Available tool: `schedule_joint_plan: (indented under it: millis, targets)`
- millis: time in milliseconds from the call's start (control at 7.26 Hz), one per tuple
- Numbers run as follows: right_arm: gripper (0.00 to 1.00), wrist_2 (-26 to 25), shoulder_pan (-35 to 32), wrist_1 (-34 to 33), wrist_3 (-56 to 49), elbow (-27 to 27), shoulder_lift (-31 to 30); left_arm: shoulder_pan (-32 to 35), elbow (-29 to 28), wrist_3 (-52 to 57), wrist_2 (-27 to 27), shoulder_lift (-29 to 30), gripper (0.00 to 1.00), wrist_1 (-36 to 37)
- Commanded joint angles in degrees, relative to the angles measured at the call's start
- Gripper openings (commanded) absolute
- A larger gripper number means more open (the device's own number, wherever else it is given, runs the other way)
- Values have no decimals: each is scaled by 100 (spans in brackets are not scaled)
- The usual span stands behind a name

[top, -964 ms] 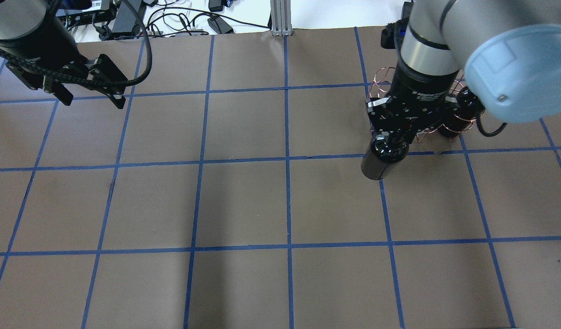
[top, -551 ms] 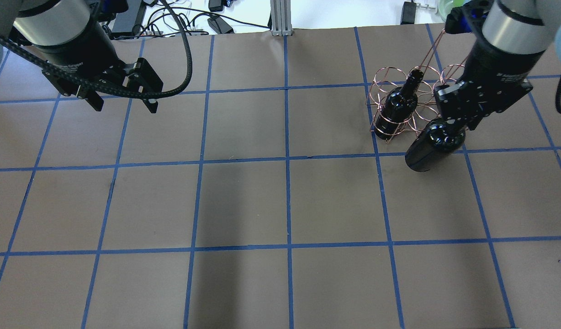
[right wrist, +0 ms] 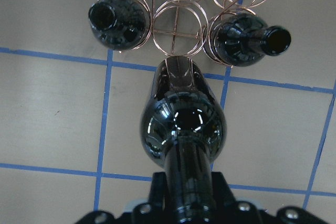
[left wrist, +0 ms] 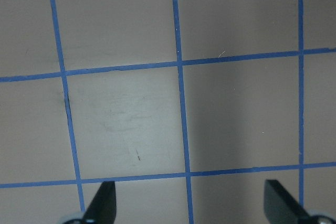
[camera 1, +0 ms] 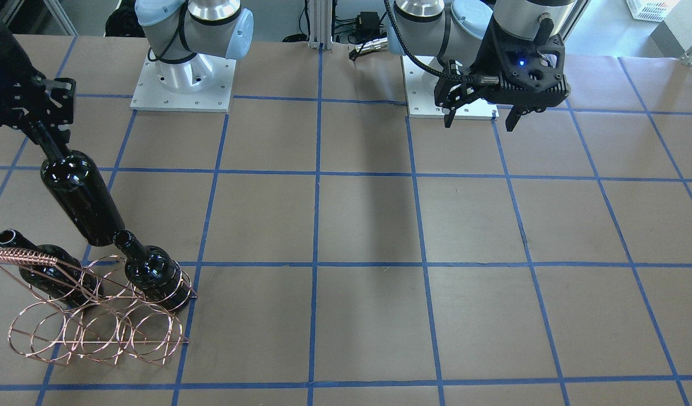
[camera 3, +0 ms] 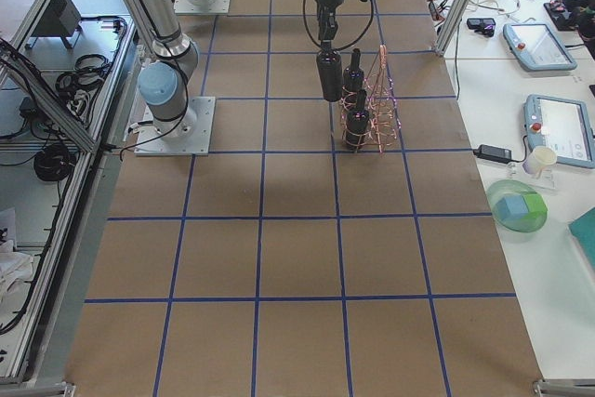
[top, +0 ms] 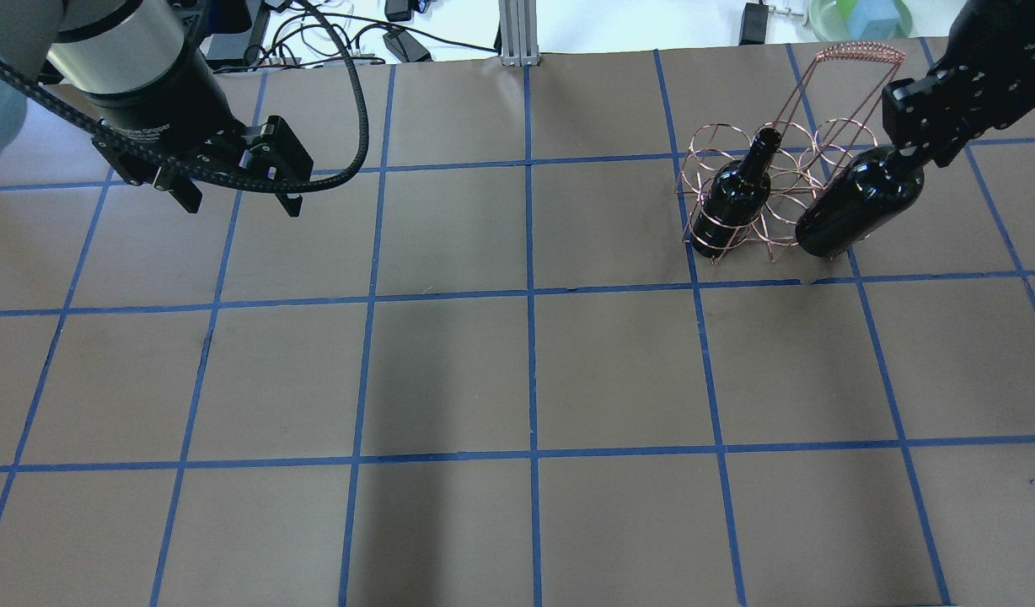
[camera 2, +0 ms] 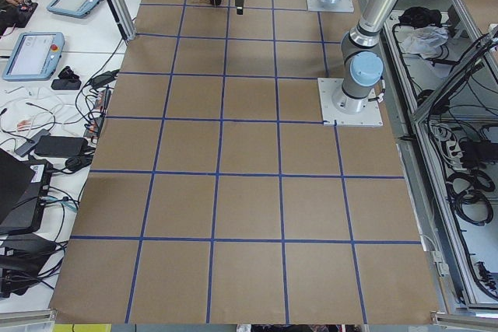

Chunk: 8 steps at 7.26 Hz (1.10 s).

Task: Place wine into wine basket
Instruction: 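Carry the bottle to the copper rack and tilt it down, right gripper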

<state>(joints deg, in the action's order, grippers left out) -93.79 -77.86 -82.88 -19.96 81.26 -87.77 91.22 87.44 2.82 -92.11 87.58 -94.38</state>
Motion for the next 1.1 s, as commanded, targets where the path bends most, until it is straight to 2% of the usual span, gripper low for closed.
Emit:
schedule_joint_plan:
  millis: [0, 964]
  targets:
    - [22, 44, 8, -35, -8, -435, 461, 1, 10, -1, -8, 22, 100, -2]
    - [22, 141, -1, -413, -166, -436, 823, 1, 88, -10, -34, -4, 100, -11]
